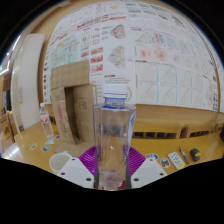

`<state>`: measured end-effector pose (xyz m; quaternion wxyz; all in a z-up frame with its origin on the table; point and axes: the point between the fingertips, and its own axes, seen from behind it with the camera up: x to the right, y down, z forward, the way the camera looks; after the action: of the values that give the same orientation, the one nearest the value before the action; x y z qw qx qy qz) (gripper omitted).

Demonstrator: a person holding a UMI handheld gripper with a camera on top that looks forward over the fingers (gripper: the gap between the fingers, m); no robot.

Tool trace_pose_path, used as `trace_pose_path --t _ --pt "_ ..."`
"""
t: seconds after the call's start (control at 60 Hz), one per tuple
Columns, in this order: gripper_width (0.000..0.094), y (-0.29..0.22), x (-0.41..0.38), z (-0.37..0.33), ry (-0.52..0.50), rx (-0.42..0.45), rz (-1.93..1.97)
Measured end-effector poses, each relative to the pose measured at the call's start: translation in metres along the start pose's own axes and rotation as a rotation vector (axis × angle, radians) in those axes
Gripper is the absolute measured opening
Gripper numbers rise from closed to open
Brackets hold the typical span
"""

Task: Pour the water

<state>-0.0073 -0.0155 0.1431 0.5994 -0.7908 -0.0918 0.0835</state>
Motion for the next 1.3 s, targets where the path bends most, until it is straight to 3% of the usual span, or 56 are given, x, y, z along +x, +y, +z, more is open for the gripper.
trace_pose_path --t 0.167,0.2,0.35,0.5,0.6,0.633,0.7,0.9,1.3 --pt "0.0375 0.054 0.009 0.012 0.014 -0.062 -0.023" --pt "0.0356 0.050 0.009 0.012 0.013 -0.014 -0.023" --pt "0.0396 0.054 0.010 0.007 0.043 0.000 -0.046" --pt "0.0569 0.058 0.014 0.002 0.086 -0.060 -0.014" --pt "0.0870 0.058 0.015 -0.018 0.124 -0.104 -0.007" --pt "0.0825 0.056 0.015 -0.028 0.142 -0.114 -0.004" --pt "0.0865 0.050 0.011 -0.054 0.178 -0.129 -0.001" --pt "0.0852 0.044 -0.024 -0.160 0.254 -0.207 0.014" --pt "0.0853 0.046 -0.127 -0.350 0.341 -0.199 0.043"
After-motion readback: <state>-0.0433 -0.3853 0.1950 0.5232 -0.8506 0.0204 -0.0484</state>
